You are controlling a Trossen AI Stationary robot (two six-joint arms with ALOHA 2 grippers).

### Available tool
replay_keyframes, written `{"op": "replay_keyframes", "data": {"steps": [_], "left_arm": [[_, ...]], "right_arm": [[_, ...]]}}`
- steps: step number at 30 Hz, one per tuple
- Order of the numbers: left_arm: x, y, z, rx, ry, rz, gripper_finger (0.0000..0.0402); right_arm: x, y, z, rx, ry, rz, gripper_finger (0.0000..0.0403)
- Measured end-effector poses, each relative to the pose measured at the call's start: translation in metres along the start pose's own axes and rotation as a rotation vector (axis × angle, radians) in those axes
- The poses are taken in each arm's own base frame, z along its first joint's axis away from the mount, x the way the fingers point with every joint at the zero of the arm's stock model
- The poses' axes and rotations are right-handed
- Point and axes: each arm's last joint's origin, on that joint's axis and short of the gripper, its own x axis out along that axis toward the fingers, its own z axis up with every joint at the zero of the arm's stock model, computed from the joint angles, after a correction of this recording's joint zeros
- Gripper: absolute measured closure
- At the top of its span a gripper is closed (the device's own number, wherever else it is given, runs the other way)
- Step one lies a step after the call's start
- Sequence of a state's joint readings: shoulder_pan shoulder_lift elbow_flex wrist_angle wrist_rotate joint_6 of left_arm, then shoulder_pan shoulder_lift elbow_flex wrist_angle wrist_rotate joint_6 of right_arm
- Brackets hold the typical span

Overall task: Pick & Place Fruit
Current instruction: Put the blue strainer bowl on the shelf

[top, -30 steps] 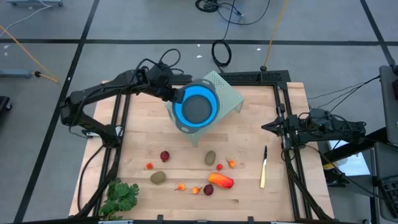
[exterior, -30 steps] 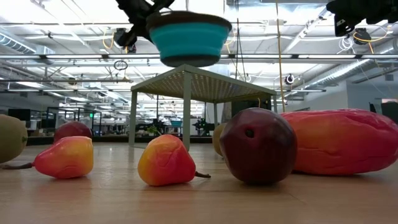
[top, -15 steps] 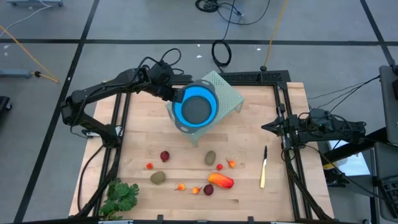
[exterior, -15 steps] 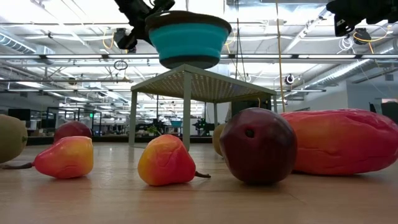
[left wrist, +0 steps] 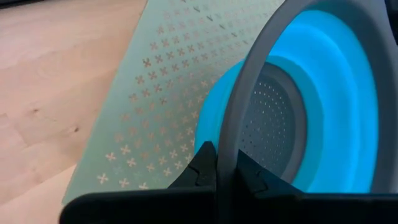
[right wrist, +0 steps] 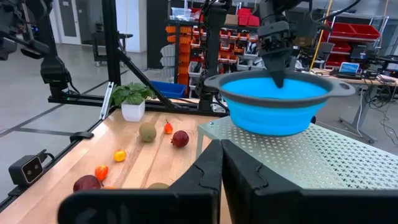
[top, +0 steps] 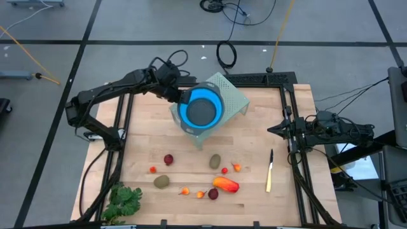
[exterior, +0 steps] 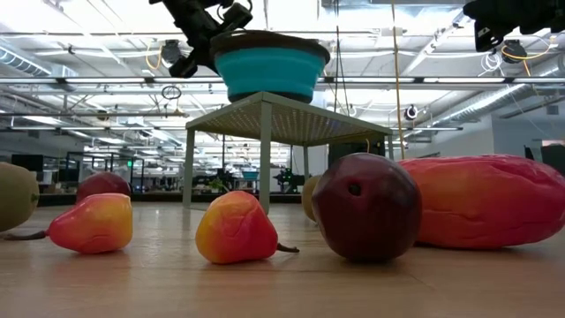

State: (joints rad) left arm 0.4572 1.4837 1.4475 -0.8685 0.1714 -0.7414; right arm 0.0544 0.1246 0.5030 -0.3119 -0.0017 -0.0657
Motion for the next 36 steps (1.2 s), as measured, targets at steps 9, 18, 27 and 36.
{"op": "replay_keyframes", "data": {"steps": [9, 18, 27, 36], "left_arm": [[0.0009, 0.0021, -0.0015, -0.014, 0.013, 0.029, 0.0398], [0.0009, 0.0018, -0.0009, -0.021, 0.004, 0.029, 0.0383], [0.0009, 0.0014, -0.0010, -0.027, 0.009, 0.023, 0.0375], [0.0008, 0.0017, -0.0014, -0.028, 0.012, 0.027, 0.0371]], "right_arm": [[0.0000, 0.0000, 0.0000, 0.001, 0.000, 0.000, 0.0403], [0.0000, 0.0000, 0.0000, 0.001, 0.000, 0.000, 0.0403], [0.0000, 0.0000, 0.0000, 0.001, 0.000, 0.000, 0.0403], [0.0000, 0.0000, 0.0000, 0.001, 0.000, 0.000, 0.0403]]}}
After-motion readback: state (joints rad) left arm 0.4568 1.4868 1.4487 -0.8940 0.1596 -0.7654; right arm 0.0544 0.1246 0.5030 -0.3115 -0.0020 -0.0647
